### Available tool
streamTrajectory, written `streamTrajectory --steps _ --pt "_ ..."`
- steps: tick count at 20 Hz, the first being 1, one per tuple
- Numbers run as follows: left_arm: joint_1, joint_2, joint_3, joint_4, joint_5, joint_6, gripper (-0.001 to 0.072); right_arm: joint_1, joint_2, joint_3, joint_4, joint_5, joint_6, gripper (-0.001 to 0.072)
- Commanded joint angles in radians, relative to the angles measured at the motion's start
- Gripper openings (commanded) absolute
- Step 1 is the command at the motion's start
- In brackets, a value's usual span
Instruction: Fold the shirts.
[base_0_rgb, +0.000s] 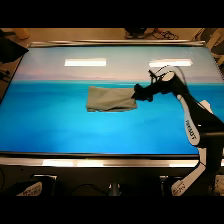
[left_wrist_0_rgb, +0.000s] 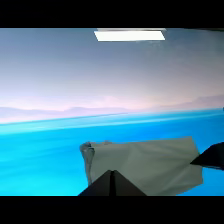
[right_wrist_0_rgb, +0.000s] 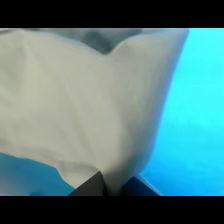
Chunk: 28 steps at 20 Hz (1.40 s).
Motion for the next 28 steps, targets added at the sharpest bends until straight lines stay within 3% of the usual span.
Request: streamTrajectory --steps 1,8,12,15,19,23,28 --pt "0.0 -0.001 -0.001 0.01 0.022 0.018 0.0032 -0.162 0.108 0.062 -0.018 0.044 0.043 0.0022" --pt "0.0 0.0 -0.001 0.011 0.021 0.024 0.0033 -0.584 0.3 0.061 -0.203 0.19 0.119 0.0022" --pt "0.0 0.002 -0.001 0.011 0.02 0.024 0.0033 -0.787 0.341 0.062 -0.207 0.188 0.16 0.0021" --pt "0.0 0.002 -0.001 0.01 0.021 0.027 0.0033 -0.894 0.379 0.061 -0.212 0.298 0.163 0.0022" --pt "0.0 0.003 -0.001 -0.009 0.017 0.049 0.0033 -0.952 0.412 0.061 -0.423 0.451 0.232 0.0021" --pt "-0.023 0.008 0.0 -0.013 0.003 0.067 0.0033 -0.952 0.418 0.022 -0.576 0.417 0.336 0.0023" --pt "-0.033 0.012 0.0 -0.013 -0.009 0.067 0.0033 -0.952 0.501 -0.266 -0.853 0.386 0.385 0.0022"
